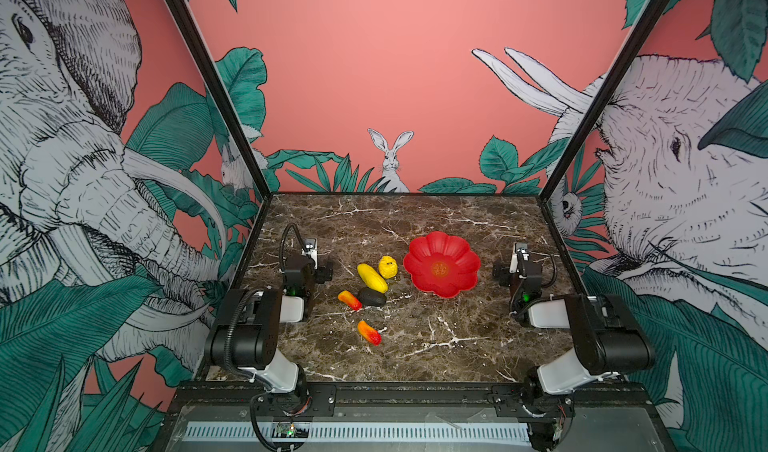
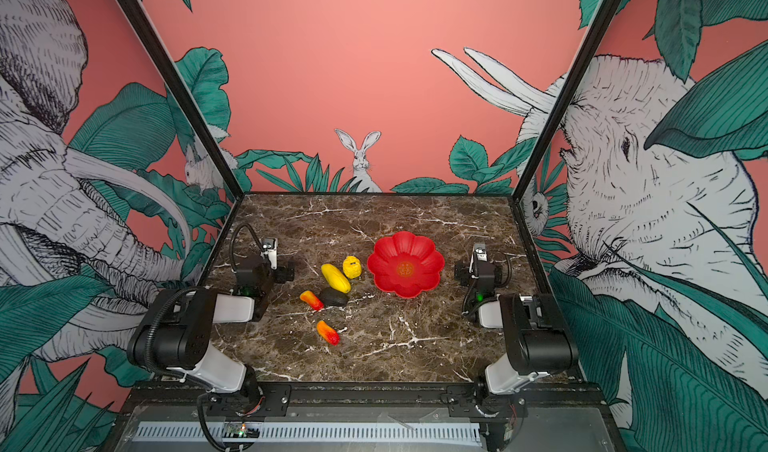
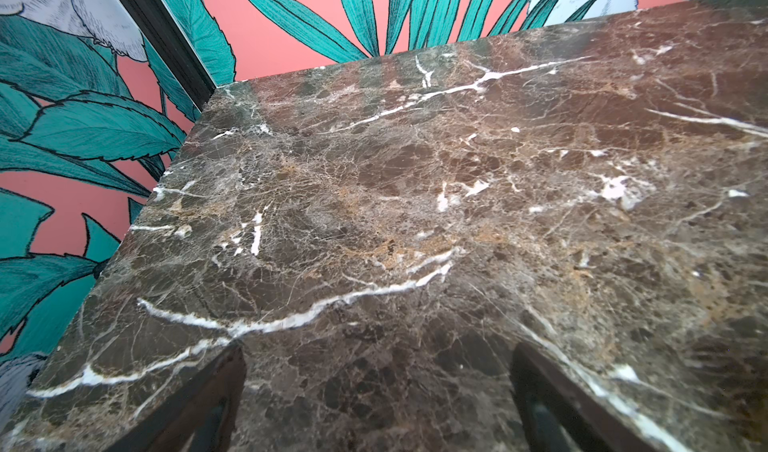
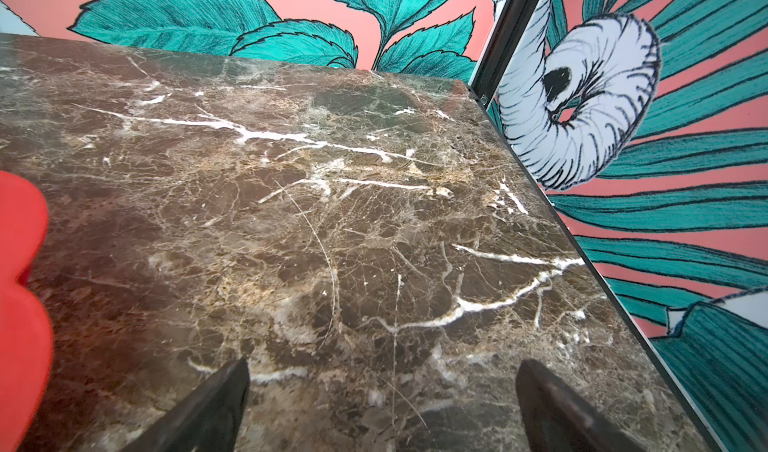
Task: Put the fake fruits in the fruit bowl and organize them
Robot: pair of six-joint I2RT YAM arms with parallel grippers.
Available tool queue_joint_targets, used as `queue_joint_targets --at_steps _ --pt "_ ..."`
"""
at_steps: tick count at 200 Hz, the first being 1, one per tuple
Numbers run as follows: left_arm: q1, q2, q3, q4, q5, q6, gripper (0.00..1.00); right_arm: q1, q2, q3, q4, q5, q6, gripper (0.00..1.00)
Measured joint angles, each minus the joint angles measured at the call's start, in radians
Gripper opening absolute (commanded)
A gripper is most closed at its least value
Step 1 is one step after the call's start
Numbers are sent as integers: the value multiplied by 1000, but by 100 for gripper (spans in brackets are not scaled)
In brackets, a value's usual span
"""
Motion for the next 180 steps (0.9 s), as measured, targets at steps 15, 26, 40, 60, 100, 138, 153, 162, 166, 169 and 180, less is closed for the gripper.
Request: queue_joint_targets --at_steps 15,26,40,60,100,138,153,162,166,169,180 --pt "0 0 0 0 0 0 100 0 0 0 0 0 0 99" --pt "0 0 0 0 0 0 100 0 0 0 0 0 0 99" --pt "0 0 0 0 0 0 100 0 0 0 0 0 0 99" --pt "0 -14 1 -17 -14 -4 100 2 -17 0 -17 0 -1 99" --pt "-8 -266 115 -341 -29 -34 100 60 -324 143 -412 -16 2 99" --pt "-61 -587 231 -665 8 -108 100 325 -433 427 -724 -19 23 99" --pt "-87 -691 285 -811 22 -134 100 423 -392 517 -822 -31 40 99" --pt "-98 -741 322 -892 34 -142 100 473 -348 565 -877 -41 48 99" --pt "-101 -756 336 -921 38 -144 100 492 -328 586 -899 -45 52 99" --pt "-101 -771 351 -951 40 -145 100 504 -312 600 -914 -50 52 99" --pt "-101 -810 406 -1054 49 -138 100 554 -238 666 -981 -67 58 99"
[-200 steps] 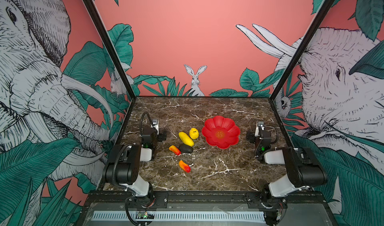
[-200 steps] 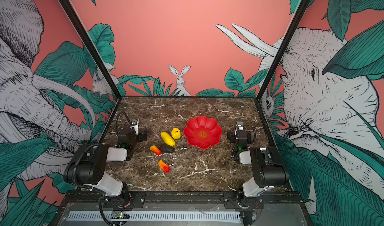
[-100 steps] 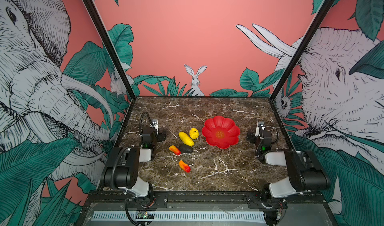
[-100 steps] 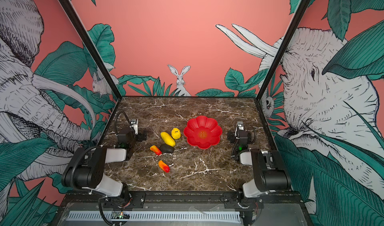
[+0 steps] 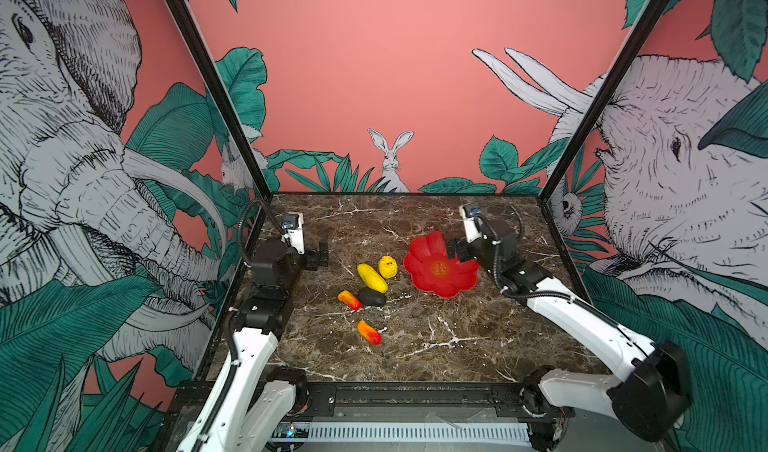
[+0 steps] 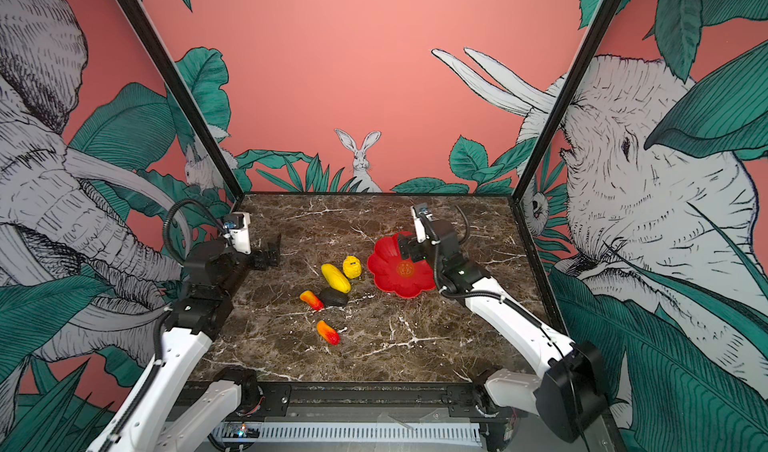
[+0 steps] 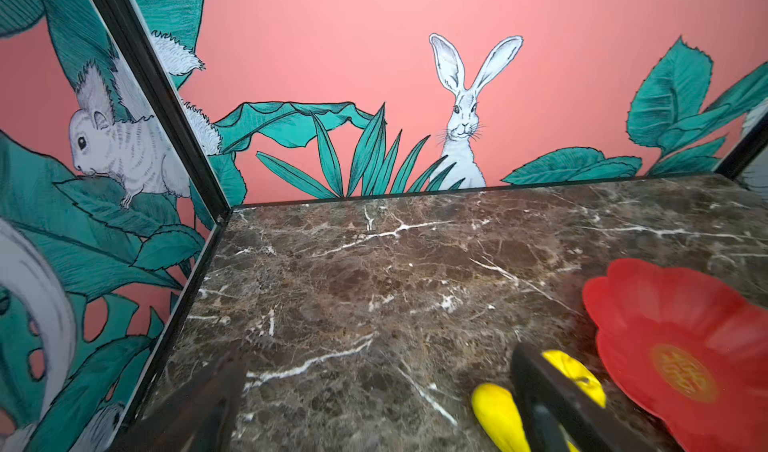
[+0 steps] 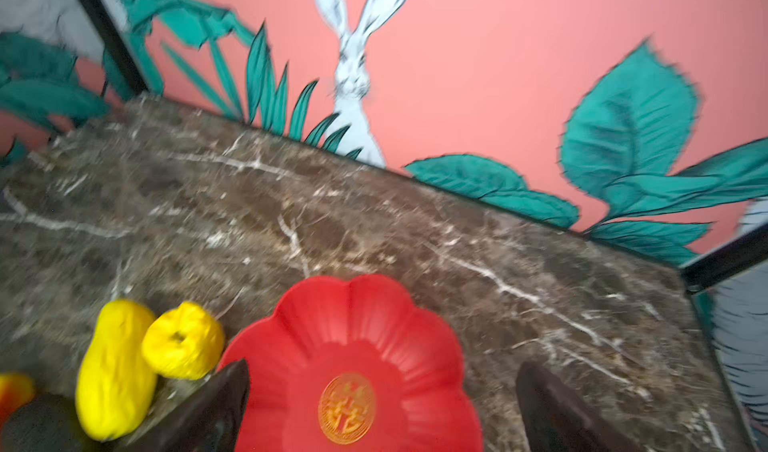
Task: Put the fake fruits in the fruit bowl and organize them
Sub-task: 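Reach the right gripper to the yellow apple and grasp it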
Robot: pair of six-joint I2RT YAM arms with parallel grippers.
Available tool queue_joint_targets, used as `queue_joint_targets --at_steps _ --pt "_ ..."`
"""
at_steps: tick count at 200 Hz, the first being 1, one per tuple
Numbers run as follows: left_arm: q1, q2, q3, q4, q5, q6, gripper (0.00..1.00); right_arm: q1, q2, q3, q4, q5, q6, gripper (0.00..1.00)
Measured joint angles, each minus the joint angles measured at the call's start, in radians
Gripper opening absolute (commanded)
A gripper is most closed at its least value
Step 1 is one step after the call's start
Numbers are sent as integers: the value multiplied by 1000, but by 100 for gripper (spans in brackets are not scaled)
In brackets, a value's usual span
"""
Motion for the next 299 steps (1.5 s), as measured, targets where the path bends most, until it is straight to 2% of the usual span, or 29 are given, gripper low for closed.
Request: queue_joint_targets --at_steps 11,30,56,90,124,187,232,282,299 --pt "0 -25 47 -82 21 22 100 44 89 74 -61 -21 0 99" --pt "2 -50 99 -209 123 103 100 106 244 208 -157 -59 -5 99" --pt "0 -67 74 -292 267 151 100 161 438 383 -249 -106 -8 99" --pt "0 -73 27 -349 281 165 100 196 583 490 -318 -157 -4 99" --pt "0 -74 27 -360 277 165 100 200 669 554 -344 -192 7 95" --pt "0 -73 26 -361 266 165 100 200 800 640 -345 -219 33 77" --pt "0 -68 23 -362 267 165 100 197 841 667 -352 -227 42 67" --pt "0 -67 22 -362 267 165 100 190 859 694 -354 -241 58 46" --pt "0 -67 21 -362 267 165 100 189 859 700 -370 -243 55 43"
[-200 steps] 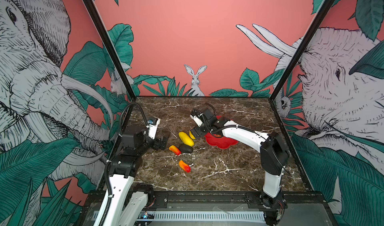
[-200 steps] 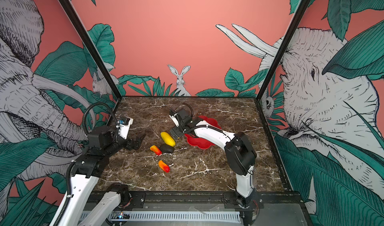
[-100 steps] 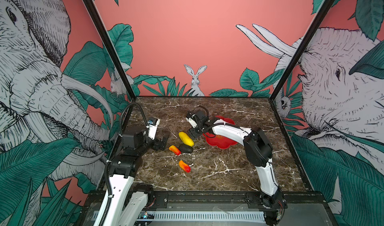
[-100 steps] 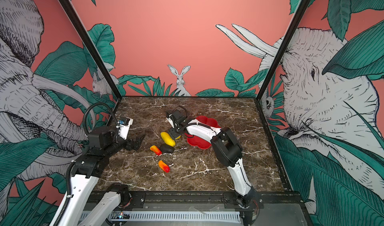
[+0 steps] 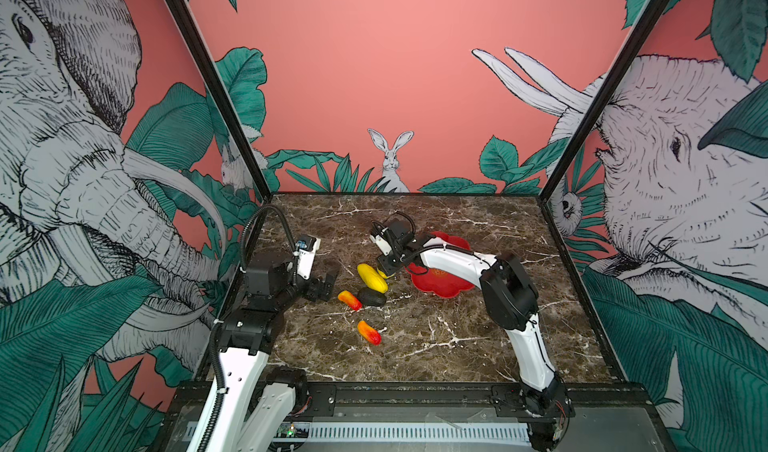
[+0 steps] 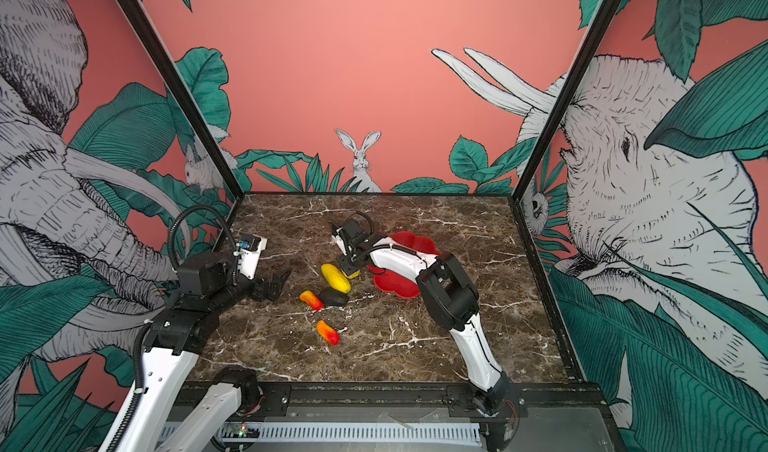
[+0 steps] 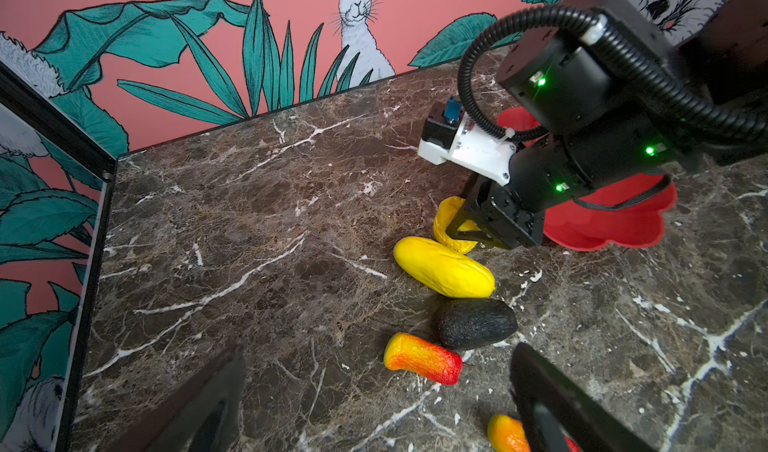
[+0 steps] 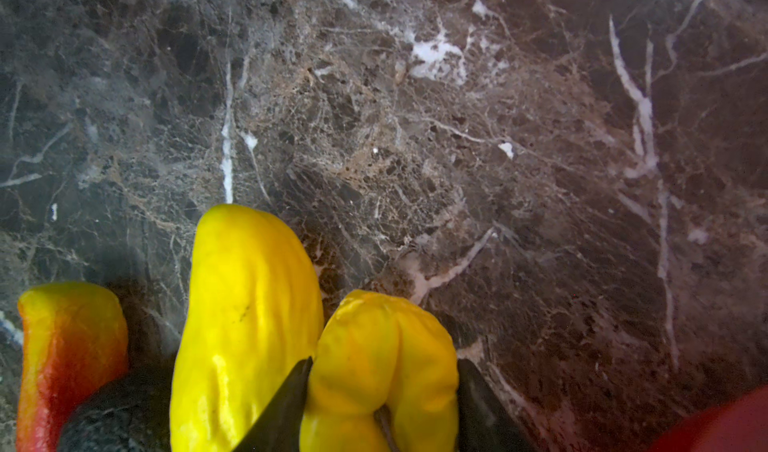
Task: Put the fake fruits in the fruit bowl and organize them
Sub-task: 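Reach the right gripper to the yellow apple and grasp it, then carry the yellow apple into the red bowl and open the right gripper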
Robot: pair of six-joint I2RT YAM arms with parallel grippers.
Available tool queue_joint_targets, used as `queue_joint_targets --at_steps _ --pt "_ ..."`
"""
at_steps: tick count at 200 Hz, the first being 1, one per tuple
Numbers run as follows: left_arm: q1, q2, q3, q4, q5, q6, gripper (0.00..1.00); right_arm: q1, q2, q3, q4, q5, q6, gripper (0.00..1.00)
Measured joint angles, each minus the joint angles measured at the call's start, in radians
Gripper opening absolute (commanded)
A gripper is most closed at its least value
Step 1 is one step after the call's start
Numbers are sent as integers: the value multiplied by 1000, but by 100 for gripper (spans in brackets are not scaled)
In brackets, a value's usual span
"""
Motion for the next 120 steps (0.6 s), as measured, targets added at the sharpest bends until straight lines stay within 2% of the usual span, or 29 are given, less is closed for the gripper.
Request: queue_joint_targets --at_steps 43,69,93,120 --pt "0 1 0 0 0 0 100 -9 -75 -24 -47 0 -18 42" --pt "0 1 0 0 0 0 100 -45 -257 -95 -52 -2 -29 41" --pt "0 1 0 0 0 0 100 -123 -454 -173 -39 21 -38 41" --pt "0 2 0 0 0 0 100 -221 -573 -290 5 63 -40 39"
